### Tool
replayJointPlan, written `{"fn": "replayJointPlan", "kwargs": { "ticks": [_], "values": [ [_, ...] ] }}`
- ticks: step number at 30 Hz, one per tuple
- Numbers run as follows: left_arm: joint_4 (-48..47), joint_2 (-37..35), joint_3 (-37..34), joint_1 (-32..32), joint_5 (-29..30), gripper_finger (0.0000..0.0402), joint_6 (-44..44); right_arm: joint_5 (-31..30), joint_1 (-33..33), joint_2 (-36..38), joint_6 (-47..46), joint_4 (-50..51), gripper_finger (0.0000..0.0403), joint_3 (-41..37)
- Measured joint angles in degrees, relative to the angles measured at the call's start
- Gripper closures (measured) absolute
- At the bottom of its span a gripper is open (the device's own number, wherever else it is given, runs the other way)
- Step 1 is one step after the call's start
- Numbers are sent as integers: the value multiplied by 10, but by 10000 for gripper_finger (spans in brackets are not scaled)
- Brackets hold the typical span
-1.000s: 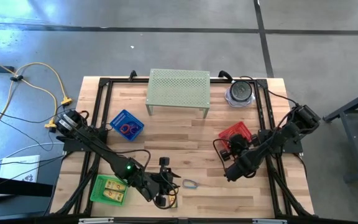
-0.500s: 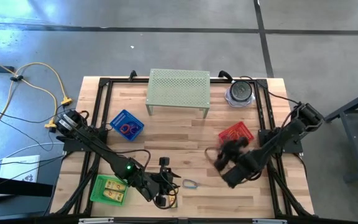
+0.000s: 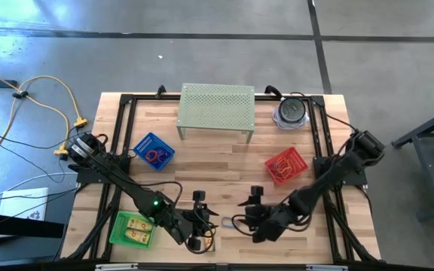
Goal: Pick & Place Office Desk Supplies
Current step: Put the blue rubberband into the red bin
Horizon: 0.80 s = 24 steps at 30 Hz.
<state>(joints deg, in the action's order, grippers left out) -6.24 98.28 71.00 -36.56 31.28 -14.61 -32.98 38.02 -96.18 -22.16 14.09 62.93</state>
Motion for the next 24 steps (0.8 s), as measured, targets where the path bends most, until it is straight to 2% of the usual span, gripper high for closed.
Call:
{"fn": "replayJointPlan", "kwargs": {
  "ticks": [6,13,24],
  "values": [
    [-2,0,0,0,0,245,0,19,-29,-62,29,-30,188,-1],
    [-2,0,0,0,0,245,0,177,-70,-85,42,-83,188,0],
    [-3,0,-5,0,-1,245,-4,352,-118,-139,90,-176,188,-2]
  ]
}}
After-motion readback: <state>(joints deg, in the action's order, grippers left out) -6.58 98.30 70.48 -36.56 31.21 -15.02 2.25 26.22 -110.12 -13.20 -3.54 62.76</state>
